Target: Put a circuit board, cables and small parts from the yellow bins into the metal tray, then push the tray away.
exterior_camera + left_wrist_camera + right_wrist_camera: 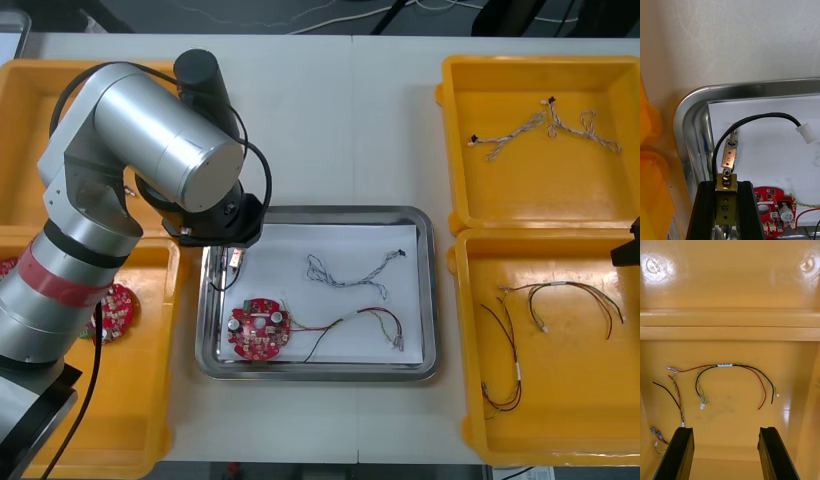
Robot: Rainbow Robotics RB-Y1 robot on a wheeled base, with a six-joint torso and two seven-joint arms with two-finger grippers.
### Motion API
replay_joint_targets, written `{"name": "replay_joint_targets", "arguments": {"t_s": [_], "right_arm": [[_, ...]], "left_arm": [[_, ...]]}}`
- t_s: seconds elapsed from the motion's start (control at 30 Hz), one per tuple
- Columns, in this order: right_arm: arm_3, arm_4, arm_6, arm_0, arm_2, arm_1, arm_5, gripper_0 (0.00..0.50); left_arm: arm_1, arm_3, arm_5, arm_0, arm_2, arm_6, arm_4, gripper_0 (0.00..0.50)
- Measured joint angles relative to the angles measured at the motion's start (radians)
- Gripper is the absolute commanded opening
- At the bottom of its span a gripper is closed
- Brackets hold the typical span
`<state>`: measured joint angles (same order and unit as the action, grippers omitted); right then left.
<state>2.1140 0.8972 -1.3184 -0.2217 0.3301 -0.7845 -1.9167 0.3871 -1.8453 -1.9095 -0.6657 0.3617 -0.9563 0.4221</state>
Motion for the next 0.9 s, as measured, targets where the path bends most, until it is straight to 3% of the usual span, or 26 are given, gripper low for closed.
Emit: {"name": "replay_joint_targets", "arguments": {"t_s": [0.47, 0.9], "right_arm": [[0.000, 0.000, 0.000, 0.000, 0.000, 0.000, 0.000, 0.500], [0.000, 0.000, 0.000, 0.000, 0.000, 0.000, 0.000, 0.500]], "left_arm": [[0.000, 0.023, 0.141, 0.002, 0.098, 0.000, -0.002, 0.000], [0.000, 0.048, 0.197, 0.029, 0.157, 0.001, -0.029, 0.000]]}}
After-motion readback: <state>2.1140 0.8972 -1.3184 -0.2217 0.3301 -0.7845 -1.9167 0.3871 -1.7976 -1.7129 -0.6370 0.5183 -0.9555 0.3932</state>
